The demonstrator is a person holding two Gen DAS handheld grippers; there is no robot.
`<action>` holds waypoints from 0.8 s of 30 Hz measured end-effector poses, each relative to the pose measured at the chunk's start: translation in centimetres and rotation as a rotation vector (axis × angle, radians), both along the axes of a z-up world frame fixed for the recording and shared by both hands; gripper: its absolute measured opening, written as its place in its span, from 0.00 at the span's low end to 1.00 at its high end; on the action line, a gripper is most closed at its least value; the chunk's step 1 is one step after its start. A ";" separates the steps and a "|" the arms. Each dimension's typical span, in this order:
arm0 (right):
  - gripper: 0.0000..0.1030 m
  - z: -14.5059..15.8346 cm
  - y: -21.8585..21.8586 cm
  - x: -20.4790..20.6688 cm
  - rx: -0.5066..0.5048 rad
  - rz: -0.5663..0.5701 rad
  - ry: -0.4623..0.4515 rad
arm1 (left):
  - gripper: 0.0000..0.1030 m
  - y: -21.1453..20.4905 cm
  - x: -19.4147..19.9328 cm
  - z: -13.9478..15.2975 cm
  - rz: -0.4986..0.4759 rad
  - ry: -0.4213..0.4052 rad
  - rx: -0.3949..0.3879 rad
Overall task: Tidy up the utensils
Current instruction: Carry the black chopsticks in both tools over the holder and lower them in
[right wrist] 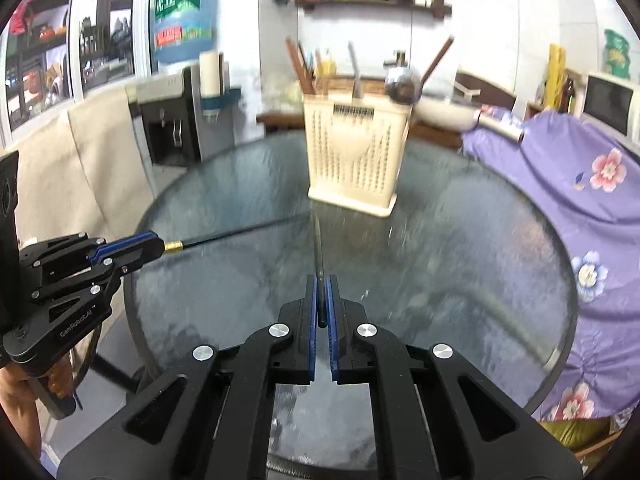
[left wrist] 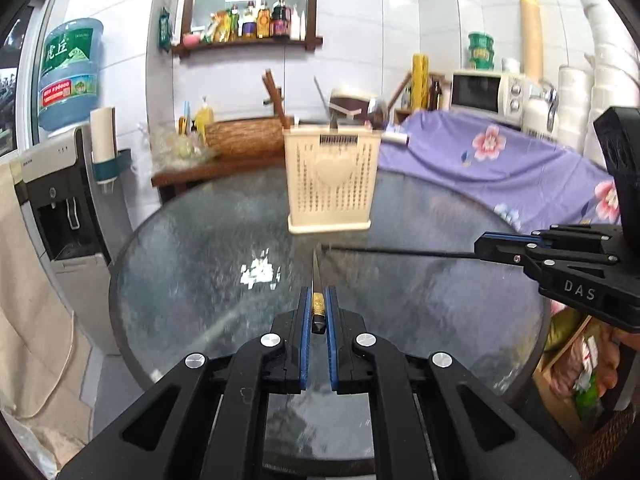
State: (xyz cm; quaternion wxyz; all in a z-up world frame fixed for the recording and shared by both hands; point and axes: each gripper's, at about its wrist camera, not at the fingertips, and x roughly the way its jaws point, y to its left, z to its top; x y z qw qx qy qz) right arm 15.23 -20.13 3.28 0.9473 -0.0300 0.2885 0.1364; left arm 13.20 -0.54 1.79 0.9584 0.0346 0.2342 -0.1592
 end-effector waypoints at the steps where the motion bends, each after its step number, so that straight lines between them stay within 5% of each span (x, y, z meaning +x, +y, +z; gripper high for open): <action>1: 0.05 0.4 0.0 0.2 0.001 -0.003 -0.011 | 0.06 0.0 0.1 0.5 -0.001 -0.013 -0.012; 17: 0.05 6.0 -0.5 3.8 0.025 0.035 -0.139 | 0.06 0.1 3.7 6.9 -0.037 -0.130 -0.100; 24: 0.05 9.1 -0.8 7.7 0.043 0.073 -0.115 | 0.06 0.5 7.4 9.7 -0.088 -0.082 -0.162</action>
